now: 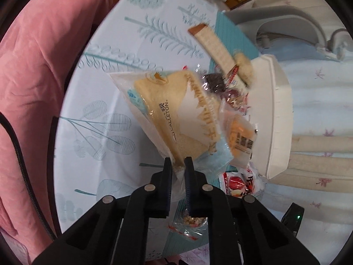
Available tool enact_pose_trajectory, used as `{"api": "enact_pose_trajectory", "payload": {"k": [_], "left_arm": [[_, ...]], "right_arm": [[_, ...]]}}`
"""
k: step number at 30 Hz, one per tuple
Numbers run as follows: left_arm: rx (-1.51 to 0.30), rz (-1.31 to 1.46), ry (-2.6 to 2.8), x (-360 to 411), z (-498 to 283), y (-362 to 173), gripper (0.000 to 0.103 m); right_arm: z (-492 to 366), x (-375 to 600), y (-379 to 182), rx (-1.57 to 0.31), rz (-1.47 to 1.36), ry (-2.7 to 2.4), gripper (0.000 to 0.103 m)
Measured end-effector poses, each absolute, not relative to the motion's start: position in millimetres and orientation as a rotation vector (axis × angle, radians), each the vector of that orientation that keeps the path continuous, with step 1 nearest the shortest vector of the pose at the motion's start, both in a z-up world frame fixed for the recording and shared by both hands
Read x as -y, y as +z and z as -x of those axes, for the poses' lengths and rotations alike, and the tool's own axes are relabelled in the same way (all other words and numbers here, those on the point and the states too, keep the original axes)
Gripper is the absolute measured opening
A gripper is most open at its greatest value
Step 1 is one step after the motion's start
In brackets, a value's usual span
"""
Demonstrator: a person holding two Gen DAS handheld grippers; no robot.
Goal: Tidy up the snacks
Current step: 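Carry the bread bag and blue candy into the white tray and release both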
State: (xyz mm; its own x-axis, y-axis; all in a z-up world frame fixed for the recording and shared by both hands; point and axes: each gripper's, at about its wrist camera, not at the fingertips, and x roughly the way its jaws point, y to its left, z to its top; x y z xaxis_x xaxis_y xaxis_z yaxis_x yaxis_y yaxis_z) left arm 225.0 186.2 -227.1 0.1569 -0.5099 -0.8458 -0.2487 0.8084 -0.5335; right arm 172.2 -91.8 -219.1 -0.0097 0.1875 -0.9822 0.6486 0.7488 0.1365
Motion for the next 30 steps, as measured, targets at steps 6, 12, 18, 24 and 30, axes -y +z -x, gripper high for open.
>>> {"api": "enact_pose_trajectory", "payload": {"k": [6, 12, 18, 24, 30], "left_arm": [[-1.367, 0.697, -0.208, -192, -215, -202, 0.006], [-1.264, 0.740, -0.219, -186, -201, -166, 0.006], [-1.228, 0.755, -0.162, -165, -193, -153, 0.005], [-1.170, 0.808, -0.132, -148, -183, -137, 0.005], [-1.079, 0.820, -0.132, -123, -185, -102, 0.005]], "right_arm": [[-197, 63, -193, -1.542, -0.623, -0.275, 0.040], [-190, 62, -179, -1.519, -0.555, -0.103, 0.040], [-200, 78, -158, -1.455, -0.499, 0.021, 0.040], [-203, 110, -125, -1.367, -0.432, 0.109, 0.040], [-211, 144, -101, -1.281, -0.376, 0.167, 0.040]]}}
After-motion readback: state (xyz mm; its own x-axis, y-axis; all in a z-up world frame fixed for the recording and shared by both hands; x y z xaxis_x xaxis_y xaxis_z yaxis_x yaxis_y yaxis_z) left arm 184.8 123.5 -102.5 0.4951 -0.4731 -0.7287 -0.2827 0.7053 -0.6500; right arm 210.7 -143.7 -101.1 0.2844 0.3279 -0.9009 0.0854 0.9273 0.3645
